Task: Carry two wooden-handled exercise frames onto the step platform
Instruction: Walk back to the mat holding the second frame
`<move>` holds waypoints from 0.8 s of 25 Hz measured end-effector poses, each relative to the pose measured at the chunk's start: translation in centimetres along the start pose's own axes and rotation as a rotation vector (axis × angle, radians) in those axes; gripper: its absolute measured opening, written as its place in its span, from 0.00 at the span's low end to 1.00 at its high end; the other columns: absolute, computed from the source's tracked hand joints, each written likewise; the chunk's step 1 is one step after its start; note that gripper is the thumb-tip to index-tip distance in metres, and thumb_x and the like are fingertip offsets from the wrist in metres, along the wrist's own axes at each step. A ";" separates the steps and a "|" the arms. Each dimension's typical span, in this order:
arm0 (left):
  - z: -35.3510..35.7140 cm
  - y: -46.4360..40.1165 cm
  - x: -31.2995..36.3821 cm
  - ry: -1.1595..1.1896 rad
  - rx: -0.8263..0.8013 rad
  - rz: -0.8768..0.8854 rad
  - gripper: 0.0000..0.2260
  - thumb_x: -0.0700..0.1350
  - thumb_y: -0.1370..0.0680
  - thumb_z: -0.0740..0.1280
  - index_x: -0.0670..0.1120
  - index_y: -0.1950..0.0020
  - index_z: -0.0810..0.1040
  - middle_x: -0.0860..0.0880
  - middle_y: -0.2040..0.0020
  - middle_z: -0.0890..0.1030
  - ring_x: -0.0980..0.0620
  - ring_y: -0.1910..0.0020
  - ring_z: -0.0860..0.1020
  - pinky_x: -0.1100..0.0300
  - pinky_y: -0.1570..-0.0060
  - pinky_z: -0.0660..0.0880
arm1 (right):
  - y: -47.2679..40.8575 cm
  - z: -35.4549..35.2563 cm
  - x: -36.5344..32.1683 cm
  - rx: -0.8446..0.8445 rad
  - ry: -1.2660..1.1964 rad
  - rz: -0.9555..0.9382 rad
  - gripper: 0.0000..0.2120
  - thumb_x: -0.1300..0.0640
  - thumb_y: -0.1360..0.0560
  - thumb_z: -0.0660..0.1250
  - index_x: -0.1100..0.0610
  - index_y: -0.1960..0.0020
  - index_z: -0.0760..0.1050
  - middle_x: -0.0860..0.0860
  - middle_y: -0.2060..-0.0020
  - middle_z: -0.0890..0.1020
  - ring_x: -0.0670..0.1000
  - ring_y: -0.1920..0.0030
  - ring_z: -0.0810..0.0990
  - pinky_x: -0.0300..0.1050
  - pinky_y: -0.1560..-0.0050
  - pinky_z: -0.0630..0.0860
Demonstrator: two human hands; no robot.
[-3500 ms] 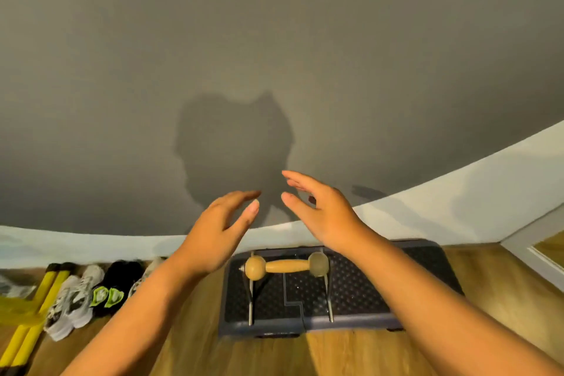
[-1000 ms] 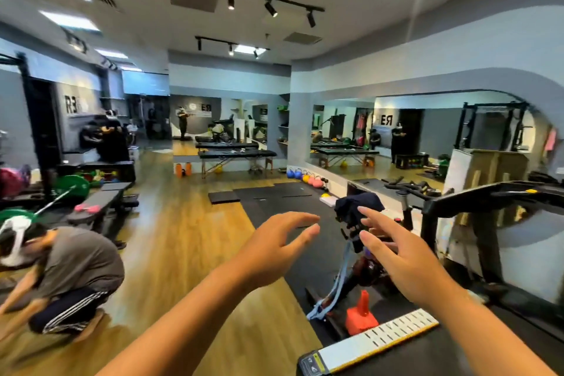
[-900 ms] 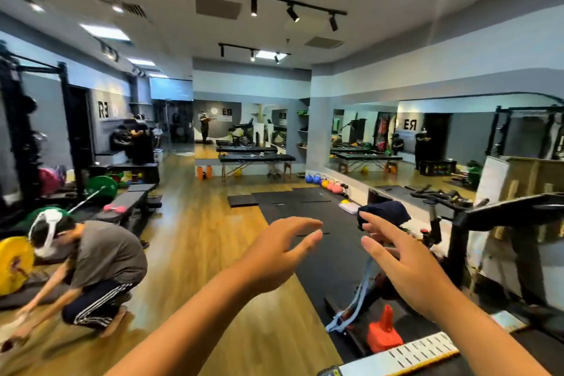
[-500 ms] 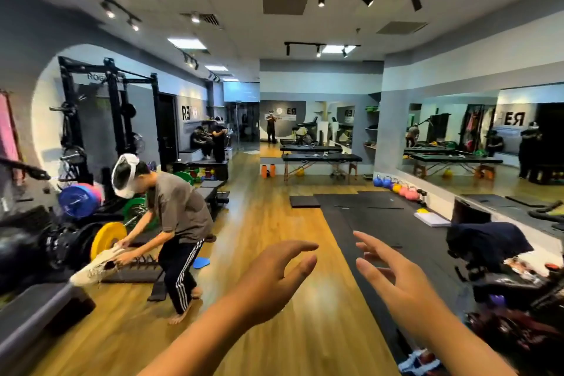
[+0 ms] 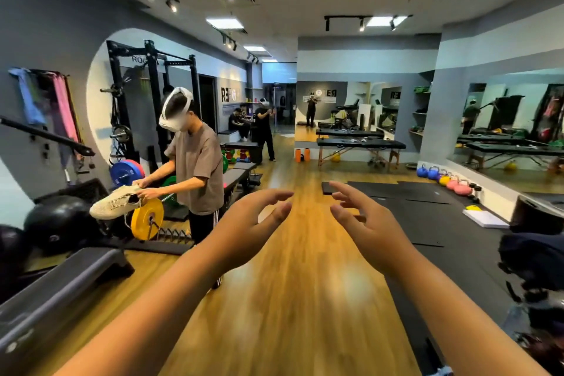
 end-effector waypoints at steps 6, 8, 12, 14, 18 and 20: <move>1.4 -6.3 -5.1 -0.031 0.019 -0.039 0.25 0.65 0.18 0.56 0.58 0.25 0.74 0.59 0.33 0.79 0.59 0.35 0.76 0.45 0.34 0.75 | -7.9 2.1 5.8 0.018 -0.014 0.009 0.23 0.40 0.18 0.63 0.37 0.24 0.69 0.38 0.37 0.78 0.38 0.37 0.76 0.50 0.36 0.77; 2.4 -9.9 -8.0 -0.019 0.013 -0.038 0.22 0.63 0.16 0.58 0.58 0.25 0.74 0.59 0.31 0.79 0.59 0.33 0.75 0.46 0.33 0.74 | -11.3 3.4 8.3 0.011 0.006 0.022 0.23 0.40 0.18 0.63 0.37 0.23 0.68 0.40 0.36 0.78 0.39 0.36 0.76 0.51 0.36 0.77; 3.7 -18.3 -13.6 0.018 0.027 -0.005 0.21 0.60 0.16 0.59 0.55 0.25 0.75 0.58 0.32 0.79 0.59 0.34 0.76 0.48 0.33 0.74 | -18.9 4.3 12.6 0.014 0.069 0.064 0.25 0.41 0.18 0.63 0.41 0.22 0.67 0.44 0.32 0.78 0.45 0.34 0.76 0.52 0.34 0.75; 4.2 -23.7 -16.0 0.026 0.013 0.033 0.20 0.58 0.15 0.59 0.54 0.26 0.76 0.57 0.32 0.80 0.59 0.34 0.76 0.51 0.34 0.74 | -23.2 3.8 14.5 0.051 0.083 0.081 0.25 0.42 0.18 0.64 0.43 0.22 0.68 0.45 0.33 0.79 0.46 0.33 0.76 0.53 0.33 0.75; 6.3 -33.9 -20.1 0.060 -0.005 0.091 0.18 0.57 0.15 0.60 0.55 0.26 0.76 0.59 0.35 0.80 0.68 0.40 0.74 0.71 0.44 0.68 | -30.9 2.6 19.1 0.123 0.084 0.117 0.25 0.43 0.17 0.64 0.42 0.22 0.68 0.46 0.33 0.79 0.47 0.33 0.76 0.53 0.33 0.75; 8.3 -37.8 -21.9 0.083 -0.033 0.104 0.18 0.57 0.15 0.60 0.56 0.27 0.76 0.60 0.36 0.79 0.69 0.40 0.74 0.74 0.46 0.66 | -33.8 2.5 22.1 0.126 0.105 0.147 0.25 0.42 0.17 0.64 0.42 0.21 0.67 0.46 0.32 0.79 0.47 0.32 0.76 0.51 0.33 0.74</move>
Point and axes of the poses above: each hand's wrist, its own y-axis away from the middle knuckle, its own z-axis out of the palm, x = y × z, the point moved 10 cm from there along -y, towards the middle knuckle
